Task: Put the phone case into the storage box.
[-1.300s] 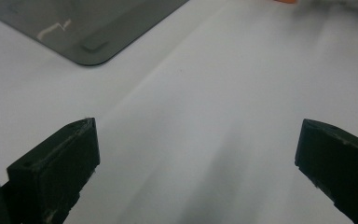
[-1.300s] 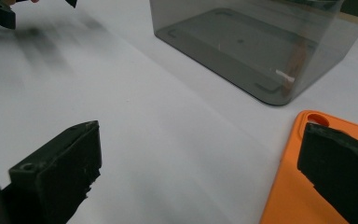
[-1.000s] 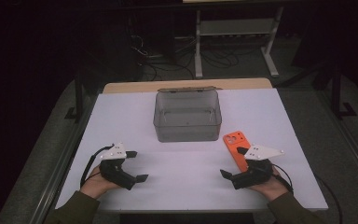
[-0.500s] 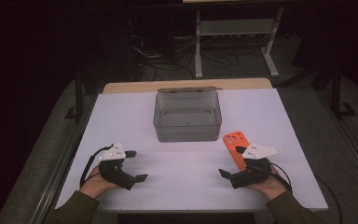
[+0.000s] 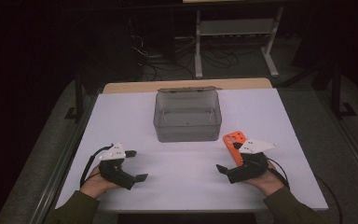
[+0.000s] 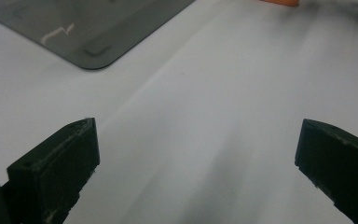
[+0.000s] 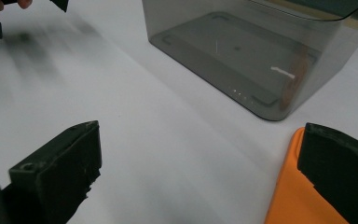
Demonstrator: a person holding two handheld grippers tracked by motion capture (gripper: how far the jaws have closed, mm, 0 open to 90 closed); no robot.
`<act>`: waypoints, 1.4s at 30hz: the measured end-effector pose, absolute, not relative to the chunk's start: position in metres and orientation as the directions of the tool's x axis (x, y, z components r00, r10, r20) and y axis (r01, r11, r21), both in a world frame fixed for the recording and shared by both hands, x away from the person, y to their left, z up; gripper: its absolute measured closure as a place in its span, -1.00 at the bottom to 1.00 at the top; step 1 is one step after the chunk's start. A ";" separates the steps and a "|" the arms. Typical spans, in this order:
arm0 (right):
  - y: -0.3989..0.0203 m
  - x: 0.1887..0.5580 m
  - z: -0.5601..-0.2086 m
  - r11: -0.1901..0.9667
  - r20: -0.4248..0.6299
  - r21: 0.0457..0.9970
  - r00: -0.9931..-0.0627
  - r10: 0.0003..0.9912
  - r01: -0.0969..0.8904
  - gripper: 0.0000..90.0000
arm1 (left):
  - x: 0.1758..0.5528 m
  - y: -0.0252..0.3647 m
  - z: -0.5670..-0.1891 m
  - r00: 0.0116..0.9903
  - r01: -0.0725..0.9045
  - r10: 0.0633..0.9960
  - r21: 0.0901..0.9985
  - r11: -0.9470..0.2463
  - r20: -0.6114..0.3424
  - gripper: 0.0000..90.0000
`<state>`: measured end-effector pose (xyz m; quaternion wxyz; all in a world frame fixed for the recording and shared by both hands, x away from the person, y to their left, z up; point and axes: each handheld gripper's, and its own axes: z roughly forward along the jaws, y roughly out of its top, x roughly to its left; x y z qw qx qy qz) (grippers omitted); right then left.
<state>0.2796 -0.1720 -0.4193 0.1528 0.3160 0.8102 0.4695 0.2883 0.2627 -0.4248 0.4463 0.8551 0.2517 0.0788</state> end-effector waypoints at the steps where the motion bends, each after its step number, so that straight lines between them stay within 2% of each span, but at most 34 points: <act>1: -0.172 0.280 -0.419 0.358 0.052 0.856 -0.751 0.658 0.372 -1.00 | 0.288 0.263 -0.425 0.861 0.361 0.501 0.803 -0.475 -0.090 -1.00; 19: -0.167 0.295 -0.415 0.352 0.057 0.855 -0.744 0.666 0.381 -1.00 | 0.289 0.263 -0.425 0.857 0.369 0.506 0.802 -0.470 -0.099 -1.00; 23: -0.167 0.295 -0.416 0.369 0.047 0.848 -0.748 0.663 0.380 -0.95 | 0.289 0.263 -0.425 0.857 0.369 0.505 0.803 -0.468 -0.101 -1.00; 32: -0.170 0.294 -0.417 0.402 0.080 0.802 -0.747 0.660 0.441 -0.44 | 0.289 0.264 -0.424 0.856 0.367 0.507 0.805 -0.466 -0.097 -1.00; 39: -0.172 0.294 -0.421 0.453 0.077 0.754 -0.749 0.658 0.475 0.19 | 0.289 0.264 -0.424 0.857 0.366 0.506 0.806 -0.465 -0.097 -1.00; 40: -0.172 0.294 -0.421 0.453 0.077 0.754 -0.749 0.658 0.475 0.19 | 0.289 0.264 -0.424 0.857 0.366 0.506 0.806 -0.465 -0.097 -1.00; 41: -0.173 0.294 -0.423 0.472 0.069 0.737 -0.748 0.660 0.485 0.37 | 0.289 0.264 -0.424 0.857 0.366 0.506 0.806 -0.465 -0.097 -1.00; 42: -0.172 0.294 -0.424 0.477 0.067 0.731 -0.747 0.661 0.488 0.42 | 0.289 0.264 -0.424 0.858 0.365 0.505 0.805 -0.467 -0.096 -1.00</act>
